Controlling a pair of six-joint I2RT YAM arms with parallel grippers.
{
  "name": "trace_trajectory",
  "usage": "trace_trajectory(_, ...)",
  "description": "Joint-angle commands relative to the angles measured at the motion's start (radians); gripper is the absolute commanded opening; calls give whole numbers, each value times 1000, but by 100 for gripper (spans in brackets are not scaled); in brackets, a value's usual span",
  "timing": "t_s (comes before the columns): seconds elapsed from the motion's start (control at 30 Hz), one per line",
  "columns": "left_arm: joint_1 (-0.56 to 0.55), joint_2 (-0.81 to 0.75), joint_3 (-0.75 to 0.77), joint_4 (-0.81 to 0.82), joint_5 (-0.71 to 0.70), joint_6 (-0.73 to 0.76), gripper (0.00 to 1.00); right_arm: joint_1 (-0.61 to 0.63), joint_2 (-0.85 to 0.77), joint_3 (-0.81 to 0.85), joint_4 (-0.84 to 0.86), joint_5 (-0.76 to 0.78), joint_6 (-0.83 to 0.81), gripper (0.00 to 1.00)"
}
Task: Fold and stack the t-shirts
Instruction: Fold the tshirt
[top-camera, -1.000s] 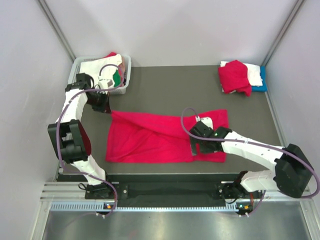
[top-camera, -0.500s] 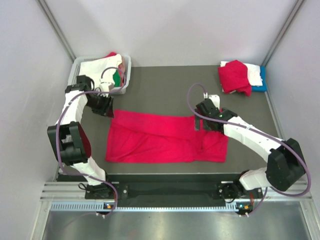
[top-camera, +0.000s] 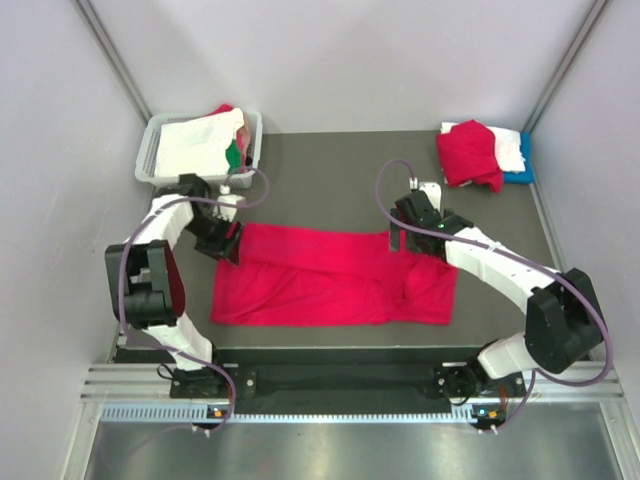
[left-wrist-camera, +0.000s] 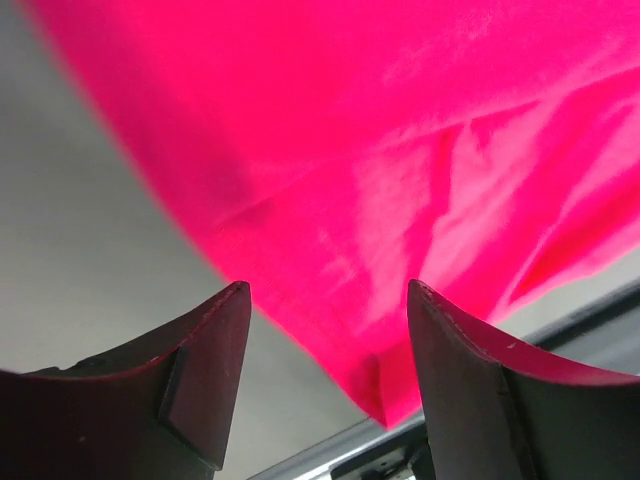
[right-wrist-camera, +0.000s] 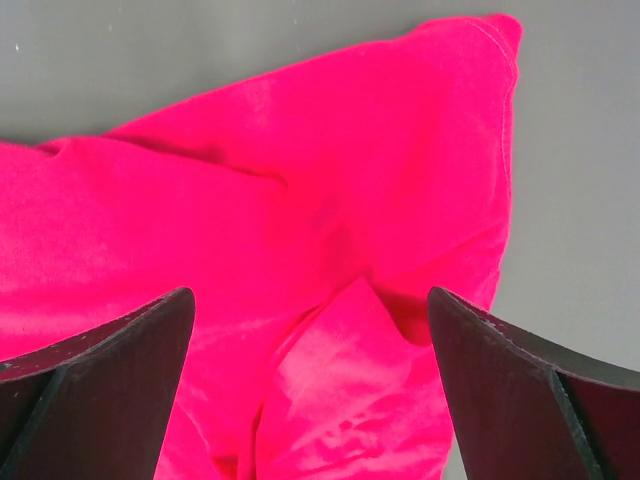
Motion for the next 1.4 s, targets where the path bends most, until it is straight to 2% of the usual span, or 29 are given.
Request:
trace_trajectory(0.0, -104, 50, -65, 156, -120, -80, 67, -9, 21, 5, 60, 2, 11, 100)
trace_trajectory(0.03, -131, 64, -48, 156, -82, -93, 66, -11, 23, 0, 63, 2, 14, 100)
trace_trajectory(0.2, -132, 126, 17, 175, -29, -103, 63, -9, 12, -41, 71, -27, 34, 100)
trace_trajectory(0.47, -132, 175, 195, 103, -73, -77, 60, -9, -6, -120, 81, -33, 48, 100)
trace_trajectory(0.73, -132, 163, 337, 51, -52, -90, 61, -8, 35, -133, 100, -33, 45, 100)
trace_trajectory(0.87, -132, 192, 285, 93, -34, -113, 60, -9, 0, -132, 81, -29, 42, 100)
trace_trajectory(1.03, -132, 192, 152, 153, -35, -110, 60, -8, -71, -144, 5, -19, 42, 100)
trace_trajectory(1.17, -132, 166, 104, 167, -40, -98, 59, 0, -201, -205, -101, -24, 86, 100)
trace_trajectory(1.27, -132, 144, 93, 164, -31, -93, 60, 46, -305, -262, -199, -36, 163, 100)
trace_trajectory(1.3, -132, 141, 96, 161, -27, -93, 59, 136, -328, -264, -210, -21, 190, 100)
trace_trajectory(1.37, -132, 129, 101, 149, -20, -92, 59, 187, -341, -226, -270, -47, 270, 100)
